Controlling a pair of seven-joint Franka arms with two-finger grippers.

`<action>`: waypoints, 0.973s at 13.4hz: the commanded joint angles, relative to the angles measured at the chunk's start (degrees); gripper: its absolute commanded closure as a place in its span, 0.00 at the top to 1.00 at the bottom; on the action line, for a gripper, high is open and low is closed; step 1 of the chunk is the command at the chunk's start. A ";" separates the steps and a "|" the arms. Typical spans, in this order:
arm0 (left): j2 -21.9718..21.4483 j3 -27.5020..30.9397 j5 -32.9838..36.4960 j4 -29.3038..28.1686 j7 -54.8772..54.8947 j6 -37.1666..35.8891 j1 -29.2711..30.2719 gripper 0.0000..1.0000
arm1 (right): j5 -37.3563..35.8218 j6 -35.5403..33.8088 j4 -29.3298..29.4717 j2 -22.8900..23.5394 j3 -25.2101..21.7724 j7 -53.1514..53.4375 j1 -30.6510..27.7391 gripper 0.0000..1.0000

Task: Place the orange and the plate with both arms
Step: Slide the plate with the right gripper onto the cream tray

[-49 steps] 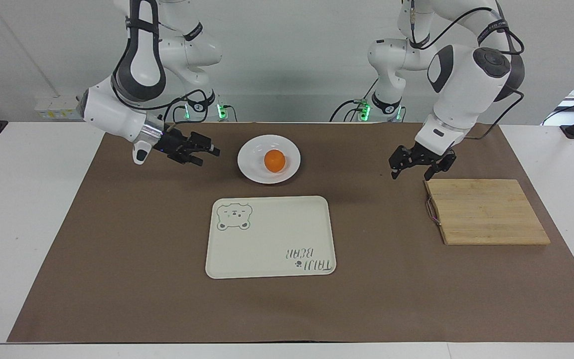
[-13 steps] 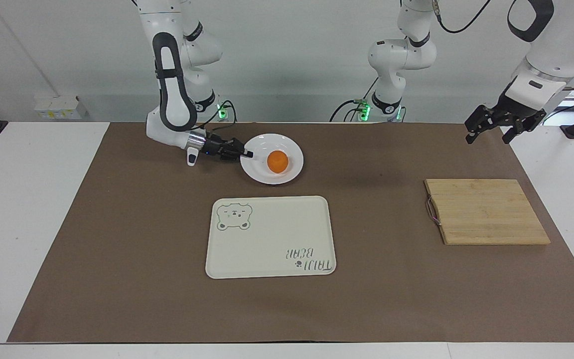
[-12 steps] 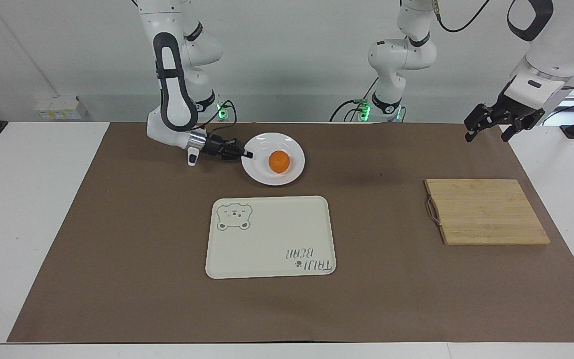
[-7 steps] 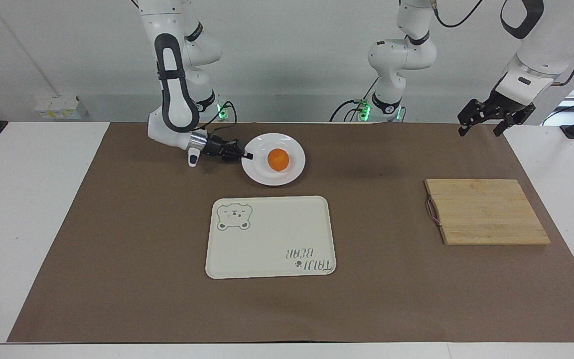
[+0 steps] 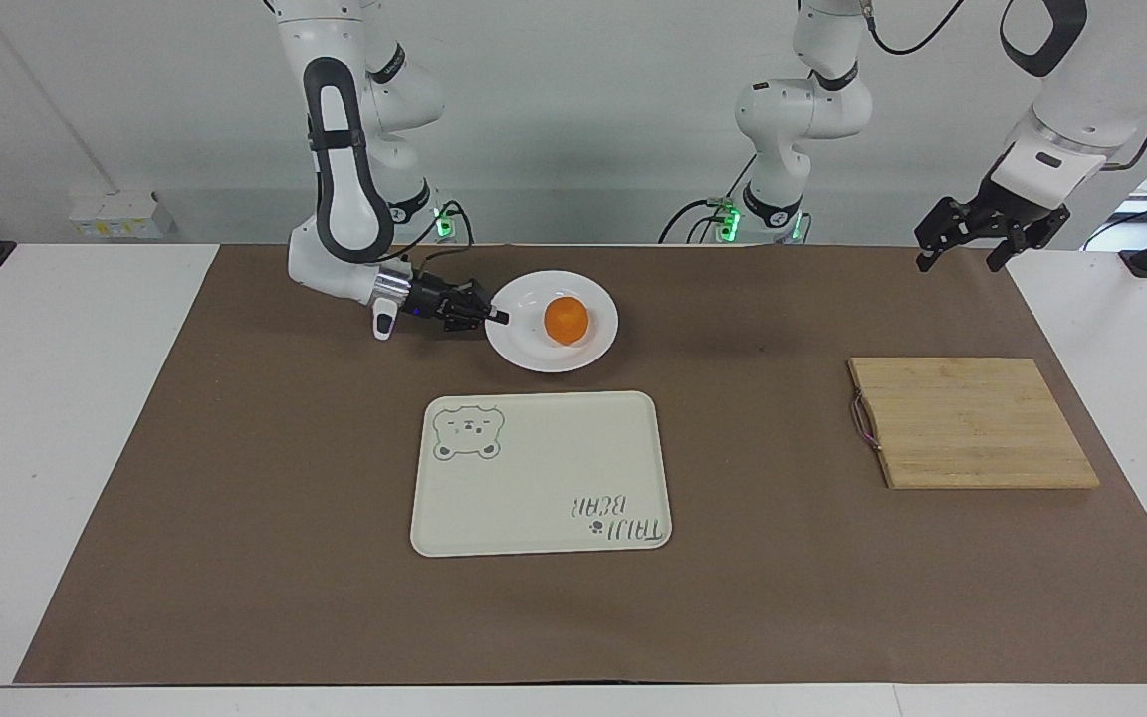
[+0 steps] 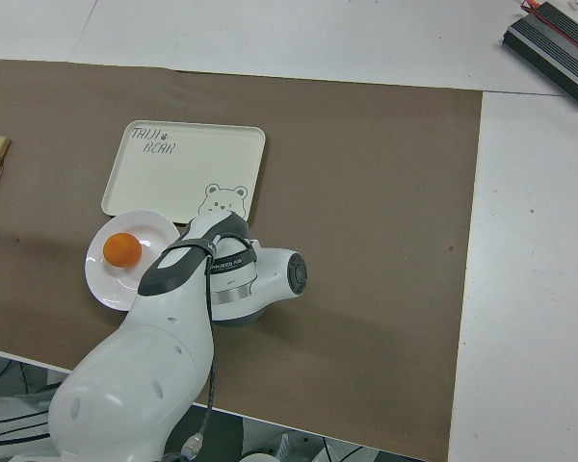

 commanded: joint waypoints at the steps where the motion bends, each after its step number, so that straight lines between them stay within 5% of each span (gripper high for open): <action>1: -1.27 -0.07 1.17 -1.53 -0.71 0.94 -0.03 1.00 | 1.34 -2.62 1.70 0.05 -0.17 -0.62 -0.97 0.00; 13: -1.27 -0.07 1.17 -1.62 -0.71 1.03 -0.03 1.00 | -2.88 -5.09 27.43 14.80 -0.17 14.93 -3.43 0.00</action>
